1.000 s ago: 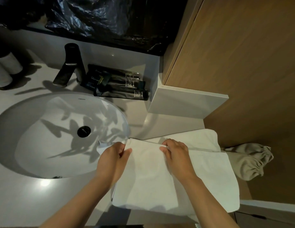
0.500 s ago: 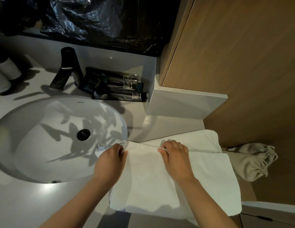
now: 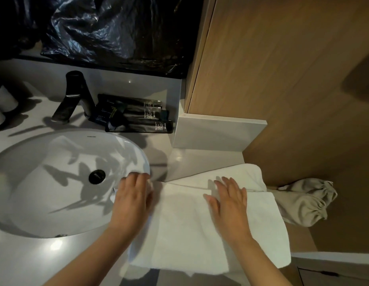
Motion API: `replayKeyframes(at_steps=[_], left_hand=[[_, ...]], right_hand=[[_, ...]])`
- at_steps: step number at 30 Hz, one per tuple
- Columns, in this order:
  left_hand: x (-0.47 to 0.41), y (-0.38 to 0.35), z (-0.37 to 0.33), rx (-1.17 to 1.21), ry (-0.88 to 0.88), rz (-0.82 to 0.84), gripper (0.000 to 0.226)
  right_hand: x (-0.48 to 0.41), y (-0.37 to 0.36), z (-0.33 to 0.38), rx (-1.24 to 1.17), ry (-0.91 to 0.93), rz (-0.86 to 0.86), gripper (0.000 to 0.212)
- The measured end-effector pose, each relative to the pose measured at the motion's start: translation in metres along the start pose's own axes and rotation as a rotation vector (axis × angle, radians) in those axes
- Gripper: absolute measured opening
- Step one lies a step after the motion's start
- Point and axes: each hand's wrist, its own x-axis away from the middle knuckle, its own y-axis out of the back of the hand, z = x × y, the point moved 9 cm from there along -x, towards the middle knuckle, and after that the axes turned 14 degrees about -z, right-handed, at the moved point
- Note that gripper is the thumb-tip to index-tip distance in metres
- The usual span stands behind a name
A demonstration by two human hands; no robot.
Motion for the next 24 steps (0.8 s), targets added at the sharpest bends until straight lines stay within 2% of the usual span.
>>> replayKeyframes(at_steps=[2, 4, 5, 9, 12, 17, 20, 24], left_hand=[[0.008, 0.003, -0.028, 0.12, -0.194, -0.073, 0.027], [0.022, -0.009, -0.046, 0.265, -0.219, -0.008, 0.034], [0.031, -0.02, -0.052, 0.262, -0.23, 0.049, 0.04], [0.056, -0.058, -0.051, -0.076, -0.404, 0.241, 0.057], [0.054, -0.061, -0.046, -0.106, -0.411, 0.263, 0.066], [0.036, -0.053, -0.053, -0.085, -0.343, 0.266, 0.065], [0.007, -0.053, -0.061, -0.147, -0.301, 0.274, 0.052], [-0.012, -0.085, -0.077, -0.138, -0.301, 0.422, 0.048]], right_hand=[[0.015, -0.004, 0.015, -0.027, 0.028, 0.075, 0.051], [0.032, -0.016, 0.019, 0.045, 0.034, 0.211, 0.062], [0.038, -0.021, 0.017, 0.121, 0.049, 0.266, 0.067], [0.045, -0.023, 0.001, 0.28, 0.093, 0.313, 0.071], [0.042, -0.013, -0.023, 0.273, 0.05, 0.305, 0.077], [0.023, 0.008, -0.07, 0.205, -0.092, 0.305, 0.062], [-0.001, 0.016, -0.077, 0.15, -0.014, 0.318, 0.05], [-0.021, 0.013, -0.077, 0.128, 0.055, 0.388, 0.044]])
